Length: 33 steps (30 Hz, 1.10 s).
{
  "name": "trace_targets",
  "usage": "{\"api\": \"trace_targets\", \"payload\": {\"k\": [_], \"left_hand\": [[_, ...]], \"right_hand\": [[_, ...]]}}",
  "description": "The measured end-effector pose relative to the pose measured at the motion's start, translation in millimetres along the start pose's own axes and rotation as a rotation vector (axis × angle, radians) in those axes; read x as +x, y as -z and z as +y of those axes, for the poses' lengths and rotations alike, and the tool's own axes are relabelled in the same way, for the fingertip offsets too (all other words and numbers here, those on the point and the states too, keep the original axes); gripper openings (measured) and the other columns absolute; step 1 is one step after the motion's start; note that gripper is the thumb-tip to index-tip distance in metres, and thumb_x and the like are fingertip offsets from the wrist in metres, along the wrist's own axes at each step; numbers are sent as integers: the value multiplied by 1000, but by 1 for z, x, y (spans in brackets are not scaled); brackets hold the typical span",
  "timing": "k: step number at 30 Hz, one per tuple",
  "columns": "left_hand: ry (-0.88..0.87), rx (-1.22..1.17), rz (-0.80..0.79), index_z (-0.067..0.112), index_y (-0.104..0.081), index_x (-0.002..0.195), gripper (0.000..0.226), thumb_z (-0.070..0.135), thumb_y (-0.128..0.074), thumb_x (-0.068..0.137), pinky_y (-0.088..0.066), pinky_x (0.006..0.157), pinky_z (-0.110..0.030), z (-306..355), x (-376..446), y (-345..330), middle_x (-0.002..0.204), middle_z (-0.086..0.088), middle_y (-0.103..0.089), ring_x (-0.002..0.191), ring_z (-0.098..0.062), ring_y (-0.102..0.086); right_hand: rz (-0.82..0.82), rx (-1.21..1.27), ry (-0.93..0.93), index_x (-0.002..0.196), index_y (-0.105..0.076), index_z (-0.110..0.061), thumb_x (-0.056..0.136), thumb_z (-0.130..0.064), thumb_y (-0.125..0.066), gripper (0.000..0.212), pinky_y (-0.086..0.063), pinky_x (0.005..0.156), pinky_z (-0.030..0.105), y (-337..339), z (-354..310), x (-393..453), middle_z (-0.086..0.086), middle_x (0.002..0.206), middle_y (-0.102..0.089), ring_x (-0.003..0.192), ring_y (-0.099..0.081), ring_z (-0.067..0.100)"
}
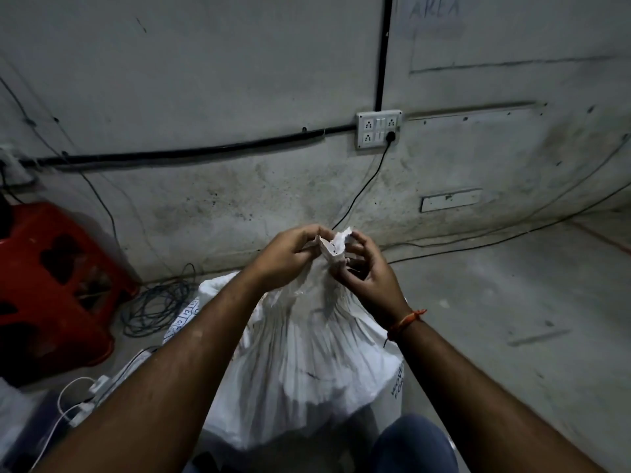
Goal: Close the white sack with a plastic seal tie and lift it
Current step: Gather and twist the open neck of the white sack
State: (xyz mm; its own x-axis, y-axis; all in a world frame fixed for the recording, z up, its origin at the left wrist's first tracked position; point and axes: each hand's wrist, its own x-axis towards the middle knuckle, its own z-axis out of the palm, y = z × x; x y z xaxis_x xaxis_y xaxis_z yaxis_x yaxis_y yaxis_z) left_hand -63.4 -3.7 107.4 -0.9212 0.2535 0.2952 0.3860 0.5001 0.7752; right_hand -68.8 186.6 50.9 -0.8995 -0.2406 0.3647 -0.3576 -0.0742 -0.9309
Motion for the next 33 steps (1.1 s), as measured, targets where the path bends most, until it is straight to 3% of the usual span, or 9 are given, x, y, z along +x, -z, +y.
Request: {"api": "trace_targets", "payload": {"k": [5, 9, 12, 14, 17, 19, 22, 27, 33], "left_hand": [[-63, 105, 98, 24, -66, 118, 29, 4, -56, 99, -51, 94, -24, 22, 15, 10, 112, 5, -73, 107, -5, -67], [-105, 177, 212, 30, -57, 134, 47, 3, -58, 96, -51, 89, -19, 40, 24, 19, 121, 6, -68, 107, -7, -66], [-138, 256, 8, 34, -37, 153, 75, 1, -65, 92, -41, 98, -5, 45, 28, 25, 150, 2, -42, 134, -10, -48], [-192, 312, -114, 37, -35, 152, 81, 5, -73, 88, -35, 110, -12, 48, 29, 29, 160, 2, -27, 147, -10, -31], [-240, 310, -190, 27, -50, 140, 61, 15, -77, 87, -42, 110, -22, 52, 27, 30, 152, 1, -43, 139, -6, -44], [-184, 283, -203, 28, -61, 123, 39, 22, -77, 87, -52, 87, -22, 52, 24, 28, 118, 9, -66, 103, 2, -62], [-165, 351, -181, 41, -63, 93, 19, 35, -78, 86, -47, 68, -23, 43, 19, 26, 85, 15, -65, 77, 0, -61], [-164, 493, -104, 20, -67, 94, 25, 45, -71, 90, -44, 67, -33, 12, 9, 35, 87, 5, -64, 80, -16, -60], [-51, 283, -115, 24, -64, 113, 21, 34, -67, 95, -50, 90, -26, -7, -7, 45, 114, 11, -70, 105, -6, -66]], "right_hand": [[0, 199, 19, 113, -69, -2, 92, -7, -67, 22, -55, 77, 27, -2, -23, 26, 10, 104, -75, 90, -69, 16], [25, 328, 44, 112, -69, 5, 93, -4, -64, 21, -57, 85, 40, 0, -43, 42, 16, 103, -74, 94, -68, 26], [-13, 370, 22, 107, -70, 4, 92, -1, -63, 17, -59, 76, 31, 0, -59, 45, 10, 95, -78, 85, -72, 20], [-75, 321, 23, 100, -73, 0, 92, -1, -63, 13, -58, 70, 27, 4, -62, 44, 7, 88, -78, 78, -72, 17], [-157, 271, 34, 99, -74, 0, 93, -4, -62, 14, -57, 75, 31, 15, -63, 36, 16, 93, -74, 84, -69, 25], [-177, 283, 38, 106, -71, 5, 93, -5, -61, 19, -56, 82, 32, 21, -58, 29, 19, 102, -73, 92, -68, 27], [-138, 317, 15, 112, -69, 7, 92, -12, -66, 28, -56, 87, 31, 27, -45, 20, 17, 107, -73, 98, -67, 25], [-35, 468, -99, 110, -69, -2, 79, -28, -75, 41, -58, 87, 32, 41, -33, 8, 13, 105, -74, 97, -69, 23], [30, 476, -135, 115, -67, -4, 94, -18, -58, 27, -51, 101, 44, 56, -29, 2, 16, 113, -71, 107, -65, 28]]}}
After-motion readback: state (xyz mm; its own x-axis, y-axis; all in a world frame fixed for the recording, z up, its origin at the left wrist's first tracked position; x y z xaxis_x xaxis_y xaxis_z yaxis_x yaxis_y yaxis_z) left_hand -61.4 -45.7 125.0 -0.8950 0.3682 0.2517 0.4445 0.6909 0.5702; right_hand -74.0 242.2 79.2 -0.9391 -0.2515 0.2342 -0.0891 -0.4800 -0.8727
